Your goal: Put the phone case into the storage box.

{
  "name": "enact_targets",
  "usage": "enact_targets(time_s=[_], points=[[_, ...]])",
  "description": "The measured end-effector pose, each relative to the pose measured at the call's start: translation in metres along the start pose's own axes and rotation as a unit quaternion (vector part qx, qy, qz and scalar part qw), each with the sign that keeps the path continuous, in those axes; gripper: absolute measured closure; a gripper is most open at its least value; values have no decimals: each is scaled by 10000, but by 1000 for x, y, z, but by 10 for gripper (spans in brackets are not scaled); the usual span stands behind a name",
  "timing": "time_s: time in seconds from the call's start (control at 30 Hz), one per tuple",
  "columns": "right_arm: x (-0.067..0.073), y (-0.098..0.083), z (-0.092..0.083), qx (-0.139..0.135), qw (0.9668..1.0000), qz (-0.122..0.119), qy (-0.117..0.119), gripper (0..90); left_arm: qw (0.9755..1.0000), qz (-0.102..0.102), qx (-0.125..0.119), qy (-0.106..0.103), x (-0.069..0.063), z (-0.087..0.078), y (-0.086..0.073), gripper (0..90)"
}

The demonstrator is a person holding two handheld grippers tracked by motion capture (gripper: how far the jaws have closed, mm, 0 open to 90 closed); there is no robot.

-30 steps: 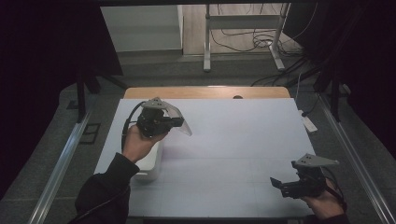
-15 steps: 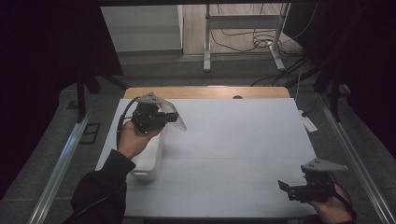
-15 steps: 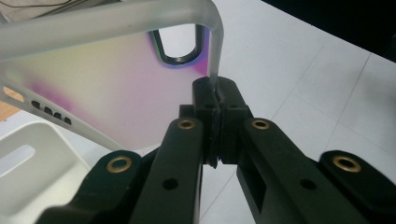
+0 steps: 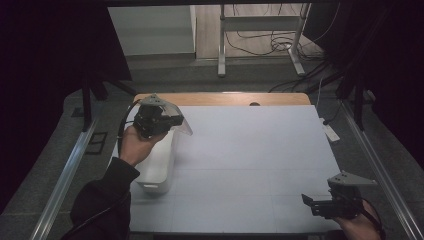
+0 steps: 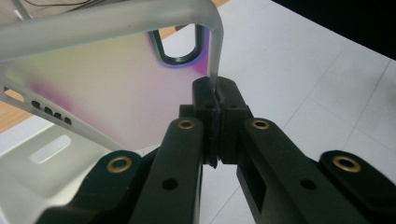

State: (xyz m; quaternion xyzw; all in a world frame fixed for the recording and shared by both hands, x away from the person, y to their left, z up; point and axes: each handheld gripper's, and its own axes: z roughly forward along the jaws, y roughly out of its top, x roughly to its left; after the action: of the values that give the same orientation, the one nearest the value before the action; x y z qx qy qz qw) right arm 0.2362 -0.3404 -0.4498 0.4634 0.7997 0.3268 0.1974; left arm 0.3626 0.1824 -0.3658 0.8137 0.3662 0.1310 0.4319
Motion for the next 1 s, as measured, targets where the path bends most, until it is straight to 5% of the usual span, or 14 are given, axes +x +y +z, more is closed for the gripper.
enact_targets(time_s=[0.57, 1.0], points=[[-1, -1, -1, -8, 10000, 56, -44, 0, 9990, -113, 78, 417, 15, -10, 3, 887], [-2, -2, -3, -44, 9999, 133, -34, 0, 9960, -278, 253, 815, 34, -4, 1, 886]])
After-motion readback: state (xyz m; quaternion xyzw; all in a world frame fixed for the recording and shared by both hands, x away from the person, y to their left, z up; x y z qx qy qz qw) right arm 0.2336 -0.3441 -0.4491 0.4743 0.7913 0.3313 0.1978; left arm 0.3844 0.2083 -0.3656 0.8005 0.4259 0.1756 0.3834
